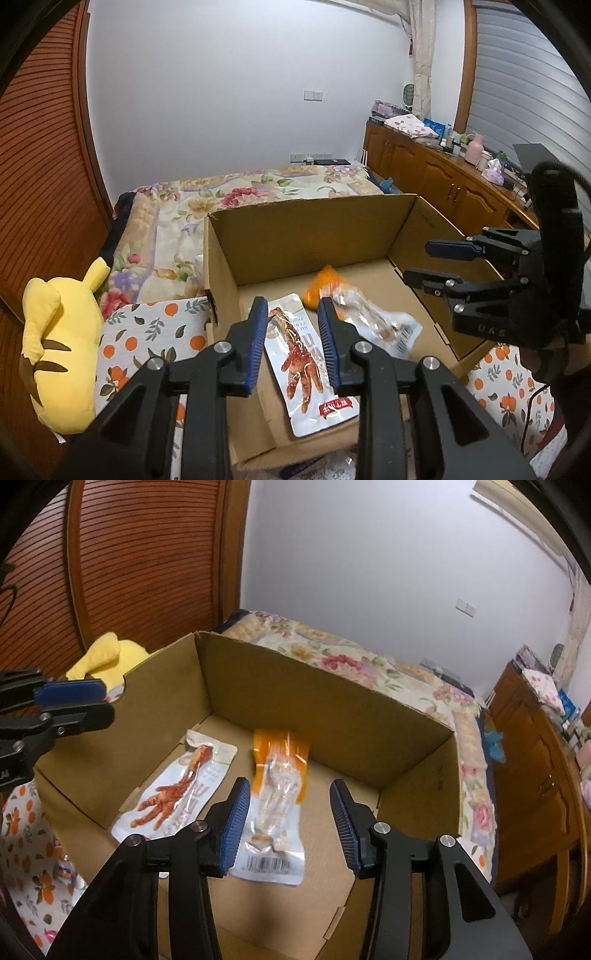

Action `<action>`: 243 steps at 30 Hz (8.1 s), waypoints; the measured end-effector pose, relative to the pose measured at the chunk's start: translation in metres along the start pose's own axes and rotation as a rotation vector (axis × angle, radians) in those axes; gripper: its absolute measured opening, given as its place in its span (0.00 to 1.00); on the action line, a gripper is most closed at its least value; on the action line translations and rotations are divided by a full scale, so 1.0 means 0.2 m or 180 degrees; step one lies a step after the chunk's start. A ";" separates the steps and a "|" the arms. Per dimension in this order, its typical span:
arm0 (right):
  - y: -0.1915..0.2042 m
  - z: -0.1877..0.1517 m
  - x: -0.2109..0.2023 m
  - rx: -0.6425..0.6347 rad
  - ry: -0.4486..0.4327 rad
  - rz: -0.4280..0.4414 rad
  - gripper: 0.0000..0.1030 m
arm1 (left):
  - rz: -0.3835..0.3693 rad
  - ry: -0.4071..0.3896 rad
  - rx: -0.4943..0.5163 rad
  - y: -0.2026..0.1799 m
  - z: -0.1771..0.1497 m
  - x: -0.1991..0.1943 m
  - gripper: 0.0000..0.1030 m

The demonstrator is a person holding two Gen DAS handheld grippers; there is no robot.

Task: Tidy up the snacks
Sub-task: 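Open both tools to drop the pouches into the box, then move the left tool to the pink egg pouch while the right tool approaches the rice-cake tray, then grasp the pink egg pouch with the left tool while the right tool grasps the rice-cake tray, then lift both held snacks and carry them over the cardboard box, then open both tools to drop the snacks into the box, then move both tools back to the snacks on the tablecloth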

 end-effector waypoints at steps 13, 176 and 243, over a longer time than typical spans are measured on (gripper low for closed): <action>0.16 -0.14 -0.42 0.0119 -0.0435 0.0160 0.45 | -0.0110 -0.0185 0.0054 -0.05 -0.17 -0.34 0.34; 0.27 -0.46 -0.68 0.0145 -0.0679 -0.0023 0.46 | -0.0165 -0.0061 0.0124 -0.16 -0.28 -0.34 0.42; 0.30 -0.28 -0.47 0.0224 -0.0519 0.0272 0.54 | -0.0171 -0.0252 0.0139 -0.10 -0.31 -0.44 0.64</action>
Point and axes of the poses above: each gripper's, at about its wrist camera, not at the fingertips, and x roughly the way its jaws point, y to its left, z to its top, the point moved 9 cm from there along x, roughly the way its jaws point, and after that the axes turned 11 degrees about z, right-handed, at the moved point
